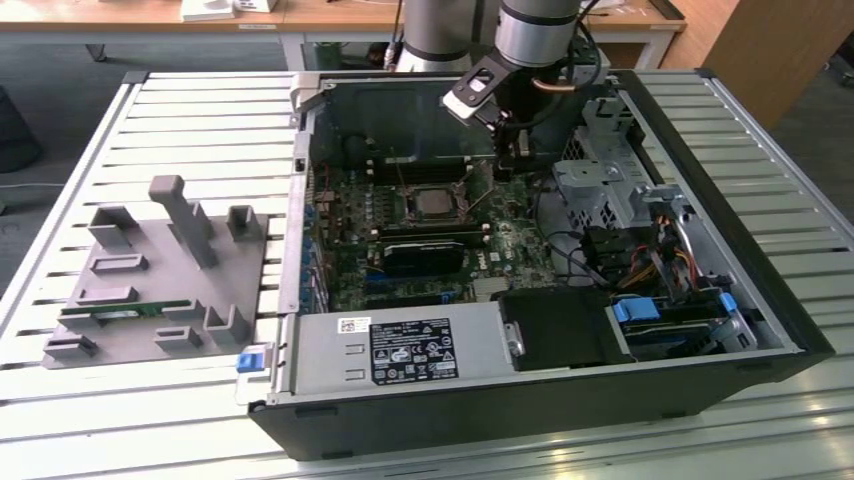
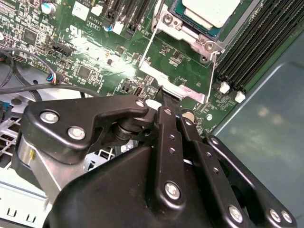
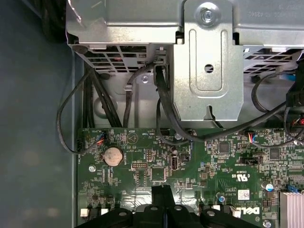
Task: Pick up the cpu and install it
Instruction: 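Close the cpu cover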
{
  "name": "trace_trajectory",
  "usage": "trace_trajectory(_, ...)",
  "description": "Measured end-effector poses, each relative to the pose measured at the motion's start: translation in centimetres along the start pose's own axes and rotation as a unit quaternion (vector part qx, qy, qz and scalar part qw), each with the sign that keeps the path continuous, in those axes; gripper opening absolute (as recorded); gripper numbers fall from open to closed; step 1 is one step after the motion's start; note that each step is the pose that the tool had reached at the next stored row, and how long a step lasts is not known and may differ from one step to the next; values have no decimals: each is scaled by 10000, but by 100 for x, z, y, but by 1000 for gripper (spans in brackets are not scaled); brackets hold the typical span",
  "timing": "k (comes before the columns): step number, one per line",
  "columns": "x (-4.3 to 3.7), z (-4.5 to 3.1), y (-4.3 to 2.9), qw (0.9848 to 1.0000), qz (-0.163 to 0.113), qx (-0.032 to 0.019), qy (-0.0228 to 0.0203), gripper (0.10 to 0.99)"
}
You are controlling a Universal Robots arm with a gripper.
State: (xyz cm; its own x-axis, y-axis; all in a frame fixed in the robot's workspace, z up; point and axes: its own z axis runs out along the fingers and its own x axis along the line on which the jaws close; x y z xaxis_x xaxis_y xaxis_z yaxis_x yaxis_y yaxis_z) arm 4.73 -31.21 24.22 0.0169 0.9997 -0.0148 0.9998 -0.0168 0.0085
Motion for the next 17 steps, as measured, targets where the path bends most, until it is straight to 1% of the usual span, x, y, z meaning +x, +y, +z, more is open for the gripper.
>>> trace_trajectory(17,-1,1,-67,10000,1,0,0,106)
